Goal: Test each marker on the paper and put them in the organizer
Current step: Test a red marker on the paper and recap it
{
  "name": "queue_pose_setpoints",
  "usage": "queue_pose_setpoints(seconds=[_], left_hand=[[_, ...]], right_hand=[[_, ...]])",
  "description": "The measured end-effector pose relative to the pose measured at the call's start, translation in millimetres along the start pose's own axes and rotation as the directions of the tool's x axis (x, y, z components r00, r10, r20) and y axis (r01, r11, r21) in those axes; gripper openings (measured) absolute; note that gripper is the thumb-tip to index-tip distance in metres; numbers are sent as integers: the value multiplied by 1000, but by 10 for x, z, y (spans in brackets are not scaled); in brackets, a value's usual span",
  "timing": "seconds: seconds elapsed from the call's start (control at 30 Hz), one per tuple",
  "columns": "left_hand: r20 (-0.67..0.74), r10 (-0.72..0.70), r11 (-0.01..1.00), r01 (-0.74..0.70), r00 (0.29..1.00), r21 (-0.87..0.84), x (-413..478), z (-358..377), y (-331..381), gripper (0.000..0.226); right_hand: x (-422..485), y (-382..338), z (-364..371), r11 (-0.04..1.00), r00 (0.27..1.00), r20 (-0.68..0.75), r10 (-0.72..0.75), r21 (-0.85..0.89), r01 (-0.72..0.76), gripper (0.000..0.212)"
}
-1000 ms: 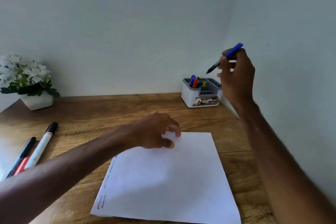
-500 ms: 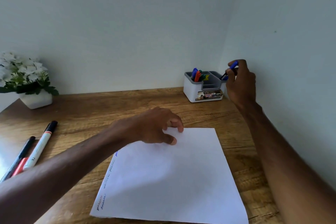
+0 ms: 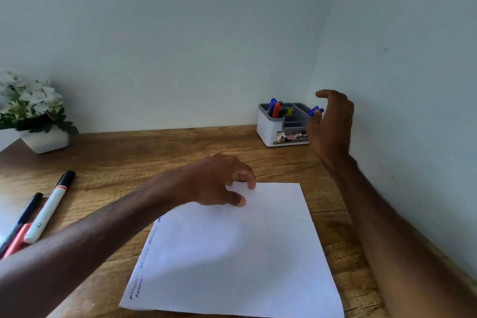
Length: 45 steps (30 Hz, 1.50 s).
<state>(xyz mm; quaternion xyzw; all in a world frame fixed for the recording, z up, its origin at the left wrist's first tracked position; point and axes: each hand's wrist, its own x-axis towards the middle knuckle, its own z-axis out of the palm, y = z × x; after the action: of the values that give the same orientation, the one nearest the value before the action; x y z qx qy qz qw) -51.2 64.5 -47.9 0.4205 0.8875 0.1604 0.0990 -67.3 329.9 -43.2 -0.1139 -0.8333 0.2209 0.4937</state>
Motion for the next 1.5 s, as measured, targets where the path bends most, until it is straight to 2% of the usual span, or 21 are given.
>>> queue_pose_setpoints(seconds=[0.1, 0.33, 0.47, 0.53, 0.6, 0.73, 0.83, 0.93, 1.1, 1.2, 1.37, 1.5], left_hand=[[-10, -1, 1000, 1, 1000, -10, -18, 4, -7, 35], [-41, 28, 1000, -28, 999, 15, -53, 68, -62, 35], [-79, 77, 996, -73, 994, 46, -123, 109, -92, 35], [-134, 100, 995, -100, 986, 0, -202, 129, -120, 36], [-221, 89, 992, -107, 971, -73, -316, 132, -160, 36], [-386, 95, 993, -115, 918, -29, -609, 41, -296, 34], [-437, 62, 998, -49, 897, 40, -876, -45, -448, 23], [-472, 15, 999, 10, 881, 50, -1143, -65, -638, 22], [-508, -35, 993, 86, 861, 77, -1504, -48, -938, 23], [-539, -92, 984, 160, 837, 81, -1626, -116, -1141, 28], [-446, -215, 945, 300, 869, 129, -1827, -379, -1396, 49], [-328, -314, 918, 373, 891, 134, -1989, -581, -1506, 50]], right_hand=[[-98, -182, -32, 995, 993, -88, -80, 44, 84, 35], [-257, -609, -88, 968, 970, -157, -186, 139, 208, 25], [-359, -813, -98, 920, 926, -186, -328, 161, 358, 18], [-441, -927, -103, 882, 898, -178, -402, 188, 433, 19], [-548, -1049, -96, 839, 874, -117, -472, 245, 485, 21], [-804, -1281, -53, 758, 796, 88, -599, 382, 528, 17], [-1014, -1417, -21, 711, 711, 209, -672, 452, 539, 16], [-1198, -1516, -6, 693, 653, 288, -700, 495, 525, 19], [-1350, -1594, 16, 610, 452, 410, -792, 560, 560, 19], [-1419, -1609, 33, 592, 369, 464, -805, 586, 554, 16], [-1495, -1616, 58, 594, 313, 511, -801, 613, 520, 15], [-1492, -1612, 59, 593, 311, 511, -801, 611, 525, 13]])
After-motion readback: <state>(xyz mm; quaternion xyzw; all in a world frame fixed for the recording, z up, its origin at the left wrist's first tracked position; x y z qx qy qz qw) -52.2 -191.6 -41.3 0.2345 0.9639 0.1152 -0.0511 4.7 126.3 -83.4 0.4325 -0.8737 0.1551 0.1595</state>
